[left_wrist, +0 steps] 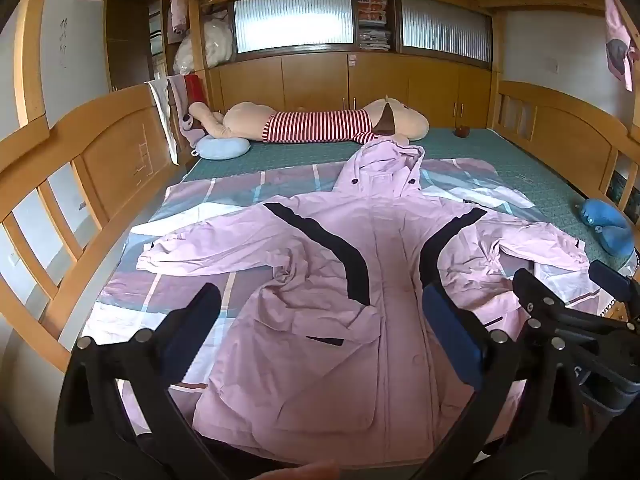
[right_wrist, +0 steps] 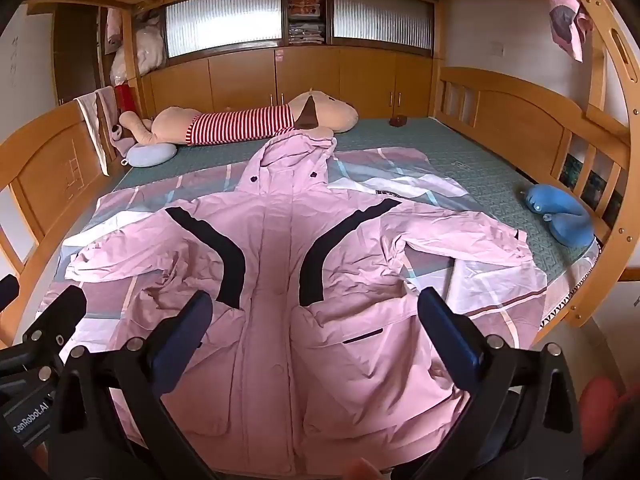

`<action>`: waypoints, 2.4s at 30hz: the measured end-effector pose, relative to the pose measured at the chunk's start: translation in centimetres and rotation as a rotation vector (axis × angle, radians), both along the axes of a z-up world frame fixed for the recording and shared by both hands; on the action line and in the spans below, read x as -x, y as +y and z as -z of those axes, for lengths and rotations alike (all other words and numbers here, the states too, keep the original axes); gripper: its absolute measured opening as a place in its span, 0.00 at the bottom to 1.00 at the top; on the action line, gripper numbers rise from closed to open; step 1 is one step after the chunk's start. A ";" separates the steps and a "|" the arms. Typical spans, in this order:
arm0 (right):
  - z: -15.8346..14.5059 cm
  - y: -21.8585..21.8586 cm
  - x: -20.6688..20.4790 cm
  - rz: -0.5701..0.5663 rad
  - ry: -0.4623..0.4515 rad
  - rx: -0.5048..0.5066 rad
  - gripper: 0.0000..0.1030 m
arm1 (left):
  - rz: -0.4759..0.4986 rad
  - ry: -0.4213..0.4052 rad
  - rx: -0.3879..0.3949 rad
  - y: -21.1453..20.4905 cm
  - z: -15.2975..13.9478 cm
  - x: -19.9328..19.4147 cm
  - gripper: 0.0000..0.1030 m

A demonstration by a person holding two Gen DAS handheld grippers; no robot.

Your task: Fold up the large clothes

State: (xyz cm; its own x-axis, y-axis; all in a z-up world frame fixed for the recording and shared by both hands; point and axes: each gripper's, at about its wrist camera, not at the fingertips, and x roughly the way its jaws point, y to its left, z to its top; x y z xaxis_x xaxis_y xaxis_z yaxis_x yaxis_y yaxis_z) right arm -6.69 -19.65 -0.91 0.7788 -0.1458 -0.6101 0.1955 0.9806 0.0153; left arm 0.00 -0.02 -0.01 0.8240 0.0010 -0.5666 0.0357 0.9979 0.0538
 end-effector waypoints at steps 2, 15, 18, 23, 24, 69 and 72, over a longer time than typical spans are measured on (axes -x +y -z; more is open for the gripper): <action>0.0 0.1 0.0 0.000 -0.002 0.001 0.99 | 0.001 0.001 0.003 0.0 0.0 0.0 0.98; 0.1 0.3 0.0 0.000 -0.005 0.002 0.99 | 0.004 0.006 0.003 -0.2 0.2 0.1 0.98; 0.1 0.3 0.0 0.001 -0.004 0.004 0.99 | 0.004 0.007 0.004 0.0 0.4 0.1 0.98; 0.4 0.1 0.1 0.002 -0.005 0.007 0.99 | 0.002 0.008 0.004 0.0 0.4 0.1 0.98; 0.4 0.2 0.1 0.002 -0.005 0.006 0.99 | 0.002 0.008 0.004 0.0 0.5 0.2 0.98; 1.6 1.0 -1.4 -0.002 0.041 0.026 0.99 | 0.009 0.045 0.019 0.3 1.9 -0.4 0.98; 1.7 1.0 -1.4 -0.003 0.044 0.023 0.99 | 0.009 0.045 0.018 0.3 1.9 -0.4 0.98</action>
State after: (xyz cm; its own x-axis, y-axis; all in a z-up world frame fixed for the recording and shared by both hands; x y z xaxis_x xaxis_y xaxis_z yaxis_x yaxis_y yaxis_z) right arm -5.31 -18.65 -2.62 0.7515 -0.1579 -0.6406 0.1924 0.9812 -0.0162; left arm 0.37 0.26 -1.91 0.7977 -0.0167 -0.6028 0.0465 0.9983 0.0338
